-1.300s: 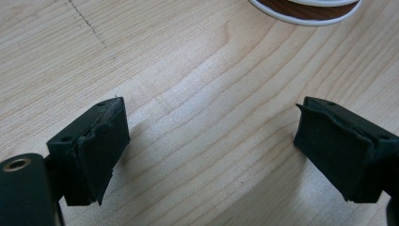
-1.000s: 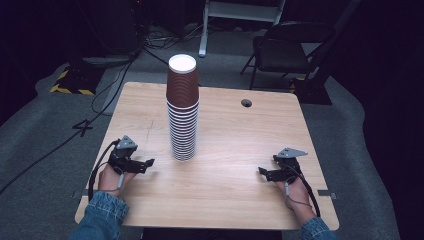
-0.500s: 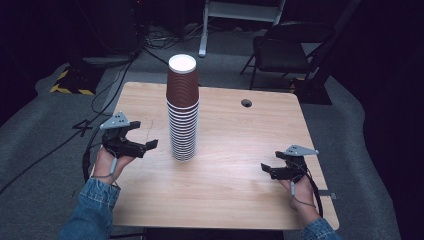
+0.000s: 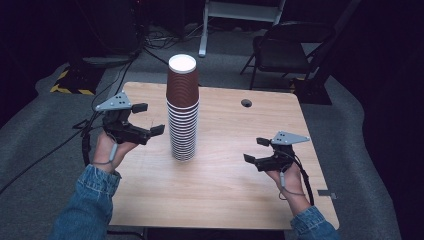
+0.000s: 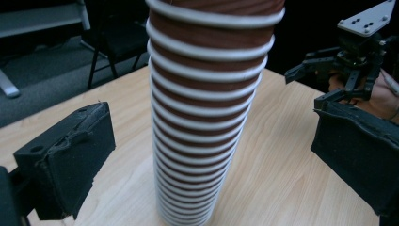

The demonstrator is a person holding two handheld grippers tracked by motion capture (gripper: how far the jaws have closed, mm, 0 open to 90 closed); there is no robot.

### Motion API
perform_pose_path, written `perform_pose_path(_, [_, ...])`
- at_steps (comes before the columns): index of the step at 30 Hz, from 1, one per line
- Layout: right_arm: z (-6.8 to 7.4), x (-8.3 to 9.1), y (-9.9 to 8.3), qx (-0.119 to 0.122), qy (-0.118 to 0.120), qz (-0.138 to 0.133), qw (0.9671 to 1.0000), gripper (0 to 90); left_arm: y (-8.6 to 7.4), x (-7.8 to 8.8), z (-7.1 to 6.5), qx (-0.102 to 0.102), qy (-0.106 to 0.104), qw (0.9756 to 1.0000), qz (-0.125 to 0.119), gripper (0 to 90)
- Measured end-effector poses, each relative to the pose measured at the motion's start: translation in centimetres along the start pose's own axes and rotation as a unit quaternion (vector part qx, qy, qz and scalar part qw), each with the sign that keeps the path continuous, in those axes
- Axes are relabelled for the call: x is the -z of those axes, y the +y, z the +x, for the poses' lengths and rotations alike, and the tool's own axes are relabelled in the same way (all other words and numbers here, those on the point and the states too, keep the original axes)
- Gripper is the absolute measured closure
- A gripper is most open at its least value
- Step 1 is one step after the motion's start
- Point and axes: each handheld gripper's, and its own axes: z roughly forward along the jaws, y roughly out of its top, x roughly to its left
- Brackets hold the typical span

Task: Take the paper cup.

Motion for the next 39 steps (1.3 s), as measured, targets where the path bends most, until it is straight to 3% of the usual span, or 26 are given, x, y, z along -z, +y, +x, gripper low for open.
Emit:
perform_pose_path(8, [1.5,-2.3,4.6,0.012,0.046,-0.051,0.9976,13.5,1.9,0.3,-0.4,-0.010,0.003,0.9999,-0.013,0.0])
perform_pose_path(13, [2.4,-4.1,7.6,0.040,0.065,-0.044,0.9961,12.6,2.5,0.7,-0.1,-0.002,0.006,0.9998,-0.020,0.0])
perform_pose_path(22, [3.6,-6.0,11.6,0.068,0.081,-0.044,0.9934,7.0,3.5,1.2,-0.7,-0.005,0.009,0.9997,-0.020,0.0])
perform_pose_path(26, [4.5,-7.1,13.2,0.065,0.103,-0.058,0.9909,2.5,4.3,1.1,-0.9,-0.007,0.004,0.9995,-0.029,0.0])
perform_pose_path(32, [5.2,-8.9,14.9,0.066,0.113,-0.059,0.9896,0.4,5.6,0.9,-0.9,-0.010,0.008,0.9995,-0.027,0.0])
perform_pose_path(39, [5.4,-10.9,16.0,0.060,0.107,-0.052,0.9910,0.7,6.8,0.4,-0.6,-0.009,0.022,0.9997,-0.011,0.0])
